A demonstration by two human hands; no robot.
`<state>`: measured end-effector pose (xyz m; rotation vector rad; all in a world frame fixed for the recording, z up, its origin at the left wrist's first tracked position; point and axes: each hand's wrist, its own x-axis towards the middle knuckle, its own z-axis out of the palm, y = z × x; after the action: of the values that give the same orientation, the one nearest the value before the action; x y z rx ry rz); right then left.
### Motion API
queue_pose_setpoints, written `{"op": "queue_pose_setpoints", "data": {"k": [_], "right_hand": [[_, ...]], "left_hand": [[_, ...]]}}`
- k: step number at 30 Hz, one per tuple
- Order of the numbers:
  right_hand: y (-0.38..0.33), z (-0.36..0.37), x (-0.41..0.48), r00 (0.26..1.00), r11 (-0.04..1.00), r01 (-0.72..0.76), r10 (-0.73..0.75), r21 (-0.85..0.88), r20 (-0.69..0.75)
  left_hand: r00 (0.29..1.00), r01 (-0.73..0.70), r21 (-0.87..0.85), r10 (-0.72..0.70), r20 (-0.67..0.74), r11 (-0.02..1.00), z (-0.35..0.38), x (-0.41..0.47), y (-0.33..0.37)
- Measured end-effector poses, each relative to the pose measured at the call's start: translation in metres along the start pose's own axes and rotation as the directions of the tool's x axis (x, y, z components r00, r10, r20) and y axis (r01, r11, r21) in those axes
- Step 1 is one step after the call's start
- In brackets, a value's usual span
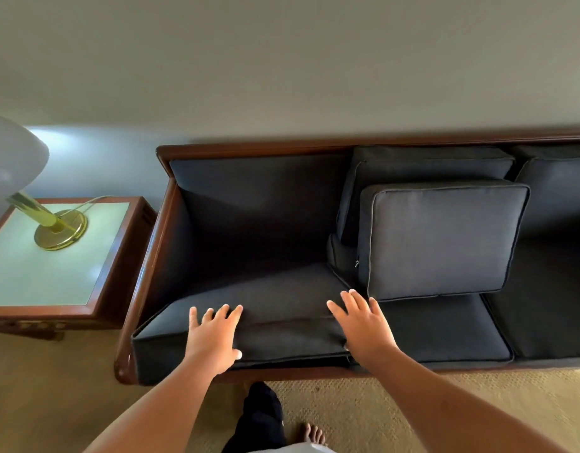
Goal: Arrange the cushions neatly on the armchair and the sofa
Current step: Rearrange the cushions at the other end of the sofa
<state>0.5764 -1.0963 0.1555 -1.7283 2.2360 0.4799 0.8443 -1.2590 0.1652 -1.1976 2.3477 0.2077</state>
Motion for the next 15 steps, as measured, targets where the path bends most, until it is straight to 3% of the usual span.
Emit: {"op": "queue_pose_setpoints", "data": {"k": [6, 9, 15], "right_hand": [[-0.015, 0.038, -0.004, 0.958, 1.000, 0.013, -0.016, 0.010, 0.288], [-0.020, 0.040, 0.006, 0.954, 0.996, -0.052, 0.028, 0.073, 0.299], [-0.027, 0.008, 0.064, 0.949, 0.991, -0.077, 0.041, 0.106, 0.311]], "left_hand": [[0.955, -0.185, 0.041, 0.170, 0.241, 0.982, 0.059, -0.018, 0.010], [0.932, -0.281, 0.101, 0.246, 0.267, 0.954, 0.063, -0.008, 0.001], [0.938, -0.205, 0.065, 0.177, 0.300, 0.977, 0.036, 0.056, -0.047]]}}
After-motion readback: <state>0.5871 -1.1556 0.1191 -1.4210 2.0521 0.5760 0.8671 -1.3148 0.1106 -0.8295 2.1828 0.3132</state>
